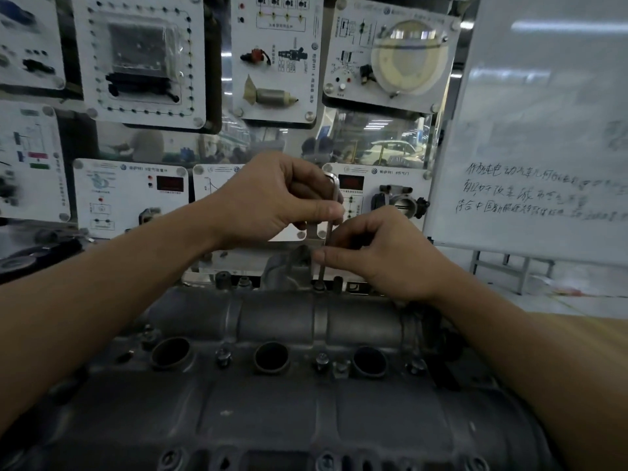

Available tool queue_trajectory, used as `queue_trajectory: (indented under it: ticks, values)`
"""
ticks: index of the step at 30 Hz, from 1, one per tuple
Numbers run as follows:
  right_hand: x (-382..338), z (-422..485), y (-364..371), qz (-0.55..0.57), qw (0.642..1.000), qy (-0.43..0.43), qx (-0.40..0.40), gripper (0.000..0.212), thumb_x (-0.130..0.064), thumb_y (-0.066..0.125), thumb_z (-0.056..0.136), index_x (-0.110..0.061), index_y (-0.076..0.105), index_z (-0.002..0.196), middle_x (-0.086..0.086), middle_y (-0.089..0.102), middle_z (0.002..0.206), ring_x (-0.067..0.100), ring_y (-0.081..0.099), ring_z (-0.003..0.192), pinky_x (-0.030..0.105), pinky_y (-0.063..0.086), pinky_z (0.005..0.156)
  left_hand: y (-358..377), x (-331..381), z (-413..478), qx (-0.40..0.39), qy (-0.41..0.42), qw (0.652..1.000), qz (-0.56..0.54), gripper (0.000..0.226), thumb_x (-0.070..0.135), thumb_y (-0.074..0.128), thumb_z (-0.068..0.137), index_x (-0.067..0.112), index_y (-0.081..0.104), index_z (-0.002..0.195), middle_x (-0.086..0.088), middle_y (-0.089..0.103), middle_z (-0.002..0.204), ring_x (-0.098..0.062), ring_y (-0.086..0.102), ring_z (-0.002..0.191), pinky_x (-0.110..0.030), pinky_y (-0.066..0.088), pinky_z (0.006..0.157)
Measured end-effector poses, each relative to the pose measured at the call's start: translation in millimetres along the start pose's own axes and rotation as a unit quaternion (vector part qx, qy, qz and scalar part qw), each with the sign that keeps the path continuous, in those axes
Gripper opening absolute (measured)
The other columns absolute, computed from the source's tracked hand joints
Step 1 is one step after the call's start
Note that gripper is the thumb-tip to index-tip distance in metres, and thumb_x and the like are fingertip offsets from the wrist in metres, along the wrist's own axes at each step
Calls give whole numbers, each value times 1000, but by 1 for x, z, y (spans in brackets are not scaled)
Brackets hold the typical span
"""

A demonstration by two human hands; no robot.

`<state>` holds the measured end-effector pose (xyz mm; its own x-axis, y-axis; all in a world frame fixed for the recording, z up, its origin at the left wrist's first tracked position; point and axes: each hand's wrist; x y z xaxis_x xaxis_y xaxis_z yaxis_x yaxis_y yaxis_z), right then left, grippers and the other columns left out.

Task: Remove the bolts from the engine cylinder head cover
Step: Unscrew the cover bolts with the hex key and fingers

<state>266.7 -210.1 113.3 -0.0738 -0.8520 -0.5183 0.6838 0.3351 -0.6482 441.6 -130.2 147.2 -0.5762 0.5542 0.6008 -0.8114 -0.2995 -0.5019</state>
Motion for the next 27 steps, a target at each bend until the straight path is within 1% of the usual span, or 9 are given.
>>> queue_trajectory:
  ticks: [2, 5, 10, 13, 16, 19, 21, 24, 27]
  values:
    - [1, 1, 0, 11, 1000, 8, 7, 21, -32, 79, 82, -13, 77, 73, 19, 67, 66, 14, 46, 50, 31, 40, 52, 3, 0, 1, 12, 6, 1000, -5, 17, 24, 79, 71, 16, 75, 86, -3, 77, 81, -13, 72, 73, -17, 53, 61]
    - [1, 2, 0, 14, 1000, 18, 10, 18, -29, 78, 83, -14, 77, 72, 22, 65, 66, 12, 44, 50, 26, 38, 51, 1, -2, 1, -8, -18, 999, -33, 22, 25, 75, 74, 16, 76, 95, -5, 77, 92, -22, 72, 86, -20, 56, 69]
    - [0, 2, -1, 14, 1000, 12, -21, 17, -24, 72, 89, -9, 79, 84, 30, 66, 79, 27, 53, 63, 43, 48, 63, -2, -14, -3, -128, -86, 980, -127, 33, 16, 61, 87, 9, 67, 119, -8, 71, 119, -25, 64, 116, -38, 51, 101]
    - [-1, 2, -1, 21, 999, 10, -35, 15, -20, 70, 91, -11, 80, 86, 34, 63, 79, 26, 49, 62, 39, 46, 64, -2, -16, -4, -140, -101, 970, -172, 30, 13, 60, 87, 10, 68, 116, -6, 73, 114, -20, 67, 112, -28, 54, 92]
    - [-2, 3, 0, 23, 999, 11, -48, 15, -20, 67, 93, -17, 78, 84, 31, 66, 83, 35, 57, 67, 46, 51, 72, -3, -20, -4, -116, -95, 977, -154, 27, 16, 63, 84, 9, 71, 109, -4, 75, 105, -16, 69, 102, -26, 53, 87]
    - [-1, 2, 1, 14, 999, 13, -44, 20, -22, 66, 94, -10, 75, 81, 13, 62, 66, 13, 50, 60, 36, 48, 62, -3, -22, -3, -69, -87, 985, -132, 25, 16, 70, 78, 7, 75, 101, -8, 76, 96, -16, 70, 93, -27, 55, 84]
    - [-1, 1, 1, 25, 999, 7, -21, 16, -27, 71, 90, -17, 76, 78, 8, 64, 62, 8, 49, 58, 27, 44, 59, -3, -22, -2, -49, -76, 988, -124, 24, 14, 74, 74, 3, 75, 95, -9, 76, 92, -14, 71, 88, -22, 54, 79]
    - [-3, 1, 0, 57, 998, -4, 9, 14, -28, 77, 84, -14, 79, 84, 27, 67, 75, 21, 49, 61, 34, 41, 60, -3, -21, -2, -24, -67, 991, -118, 22, 13, 78, 69, -2, 67, 81, -4, 73, 80, -12, 70, 78, -22, 55, 73]
    - [-4, 1, 0, 62, 998, -8, 13, 16, -24, 79, 82, -9, 79, 88, 33, 67, 81, 25, 53, 66, 44, 44, 61, 0, -20, -2, -18, -61, 992, -113, 22, 9, 78, 69, -2, 59, 75, -1, 72, 74, -10, 69, 74, -20, 55, 71]
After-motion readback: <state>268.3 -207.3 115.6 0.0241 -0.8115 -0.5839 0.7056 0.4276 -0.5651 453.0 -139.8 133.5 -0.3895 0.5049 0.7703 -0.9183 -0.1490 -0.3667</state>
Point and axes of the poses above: each hand's wrist, its own z-axis towards the middle knuckle, its own y-axis out of the palm, x = y × z
